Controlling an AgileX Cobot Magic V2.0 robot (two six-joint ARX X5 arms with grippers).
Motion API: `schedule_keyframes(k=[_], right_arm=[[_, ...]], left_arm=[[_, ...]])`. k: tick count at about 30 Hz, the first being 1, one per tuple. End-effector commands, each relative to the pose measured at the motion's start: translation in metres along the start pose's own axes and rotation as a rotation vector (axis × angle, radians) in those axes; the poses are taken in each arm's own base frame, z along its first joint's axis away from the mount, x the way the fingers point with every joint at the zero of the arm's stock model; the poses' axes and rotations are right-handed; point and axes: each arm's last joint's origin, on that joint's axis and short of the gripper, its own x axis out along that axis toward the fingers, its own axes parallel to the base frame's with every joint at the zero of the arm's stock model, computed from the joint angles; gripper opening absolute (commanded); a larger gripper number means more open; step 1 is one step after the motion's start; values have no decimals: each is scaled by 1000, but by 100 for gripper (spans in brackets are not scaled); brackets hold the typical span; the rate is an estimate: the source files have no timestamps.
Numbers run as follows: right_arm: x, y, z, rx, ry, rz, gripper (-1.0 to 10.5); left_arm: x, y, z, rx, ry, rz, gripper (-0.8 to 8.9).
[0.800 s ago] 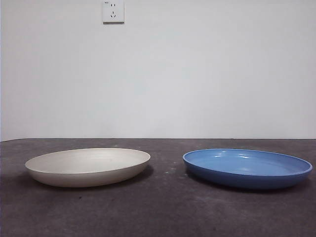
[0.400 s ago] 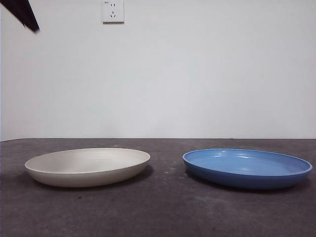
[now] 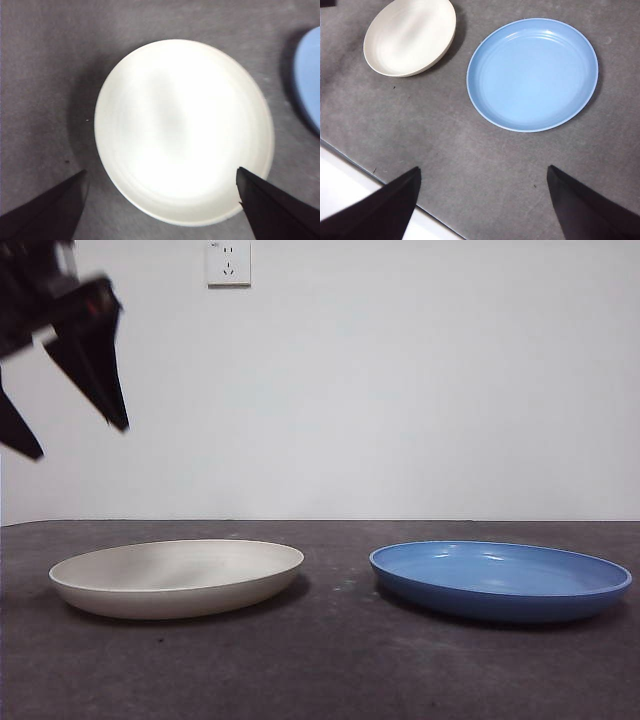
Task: Pick up the white plate, put it on the blue plate, put it on desk
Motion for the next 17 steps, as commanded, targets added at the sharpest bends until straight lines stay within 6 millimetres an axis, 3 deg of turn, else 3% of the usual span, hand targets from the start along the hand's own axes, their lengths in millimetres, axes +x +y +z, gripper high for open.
schedule_keyframes(k=[1,9,17], right_arm=[[-4,2,4,-3,-22,5,404],[-4,2,4,-3,-22,5,404],[-4,2,4,-3,-23,4,404]], left_arm=[[15,6,11,-18,1,13,471],[58,32,16,-70,29,49,469],[88,42,12,-84,69,54,469]])
